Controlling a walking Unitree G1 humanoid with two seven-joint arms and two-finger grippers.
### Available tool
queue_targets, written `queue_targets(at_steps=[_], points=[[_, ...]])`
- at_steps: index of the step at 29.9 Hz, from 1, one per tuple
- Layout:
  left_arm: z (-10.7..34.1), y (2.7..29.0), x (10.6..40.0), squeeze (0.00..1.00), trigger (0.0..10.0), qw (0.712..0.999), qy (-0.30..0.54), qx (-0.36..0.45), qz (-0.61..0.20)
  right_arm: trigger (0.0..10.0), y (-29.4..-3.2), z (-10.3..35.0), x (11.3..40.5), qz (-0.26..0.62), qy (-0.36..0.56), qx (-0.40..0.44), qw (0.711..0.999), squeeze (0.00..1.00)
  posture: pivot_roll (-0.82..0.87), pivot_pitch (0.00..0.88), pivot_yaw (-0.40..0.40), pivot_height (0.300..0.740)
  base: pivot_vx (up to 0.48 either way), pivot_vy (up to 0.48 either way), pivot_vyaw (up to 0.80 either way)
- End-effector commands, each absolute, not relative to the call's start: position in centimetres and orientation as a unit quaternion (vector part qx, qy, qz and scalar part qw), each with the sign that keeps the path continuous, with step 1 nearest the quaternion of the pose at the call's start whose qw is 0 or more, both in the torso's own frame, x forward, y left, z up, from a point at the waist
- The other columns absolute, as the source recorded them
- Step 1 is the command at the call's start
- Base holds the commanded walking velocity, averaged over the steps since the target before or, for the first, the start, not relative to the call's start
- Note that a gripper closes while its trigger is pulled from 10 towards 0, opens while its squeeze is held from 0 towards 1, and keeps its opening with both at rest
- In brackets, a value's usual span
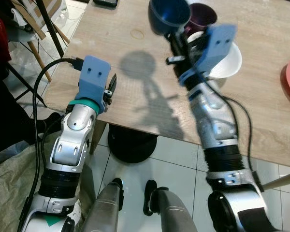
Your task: Setting the table
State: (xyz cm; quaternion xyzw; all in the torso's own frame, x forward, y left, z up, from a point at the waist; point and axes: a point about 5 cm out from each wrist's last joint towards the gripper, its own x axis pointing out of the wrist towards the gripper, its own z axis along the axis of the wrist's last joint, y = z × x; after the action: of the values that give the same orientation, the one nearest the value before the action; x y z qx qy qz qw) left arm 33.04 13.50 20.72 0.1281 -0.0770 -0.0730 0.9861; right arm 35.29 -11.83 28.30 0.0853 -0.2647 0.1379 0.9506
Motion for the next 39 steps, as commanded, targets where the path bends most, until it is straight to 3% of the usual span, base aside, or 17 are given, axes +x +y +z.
queue_targets(at_steps=[1,7,10,12,14,22,34,39], points=[[20.3,13.3,33.0,0.0,10.0,0.986,-0.074,0.128,-0.082,10.0,-14.0,30.0,35.0,0.106,-0.299,0.084,0.945,0.0,0.25,0.197,-0.035,0.74,0.0,0.0,0.0],[20.7,13.2,33.0,0.0,10.0,0.982,-0.082,0.135,-0.106,10.0,-16.5,29.9,35.0,0.095,-0.293,0.028,0.951,0.0,0.23,0.182,-0.034,0.74,0.0,0.0,0.0],[21.3,13.3,32.8,0.0,10.0,0.979,-0.087,0.128,-0.131,10.0,-19.0,29.7,34.7,0.07,-0.279,-0.008,0.958,0.0,0.22,0.168,-0.033,0.74,0.0,0.0,0.0],[21.3,13.3,32.8,0.0,10.0,0.979,-0.087,0.128,-0.131,10.0,-19.0,29.7,34.7,0.07,-0.279,-0.008,0.958,0.0,0.22,0.168,-0.033,0.74,0.0,0.0,0.0],[22.1,13.5,32.7,0.0,10.0,0.977,-0.09,0.115,-0.152,10.0,-20.9,28.6,34.2,0.055,-0.258,-0.038,0.964,0.0,0.22,0.146,-0.02,0.74,0.0,0.0,0.0],[23.1,13.4,32.8,0.0,10.0,0.976,-0.097,0.096,-0.167,10.0,-24.2,25.1,32.9,0.016,-0.21,-0.075,0.975,0.0,0.21,0.118,-0.007,0.74,0.0,0.0,0.0],[23.2,11.6,32.8,0.0,10.0,0.97,-0.115,0.106,-0.187,10.0,-24.4,22.6,32.9,0.013,-0.182,-0.062,0.981,0.0,0.21,0.069,-0.013,0.74,0.0,0.0,0.0],[23.0,10.9,33.0,0.0,10.0,0.968,-0.114,0.108,-0.193,10.0,-23.2,22.3,32.8,0.024,-0.19,-0.048,0.98,0.0,0.21,0.061,-0.004,0.74,0.0,0.0,0.0]])
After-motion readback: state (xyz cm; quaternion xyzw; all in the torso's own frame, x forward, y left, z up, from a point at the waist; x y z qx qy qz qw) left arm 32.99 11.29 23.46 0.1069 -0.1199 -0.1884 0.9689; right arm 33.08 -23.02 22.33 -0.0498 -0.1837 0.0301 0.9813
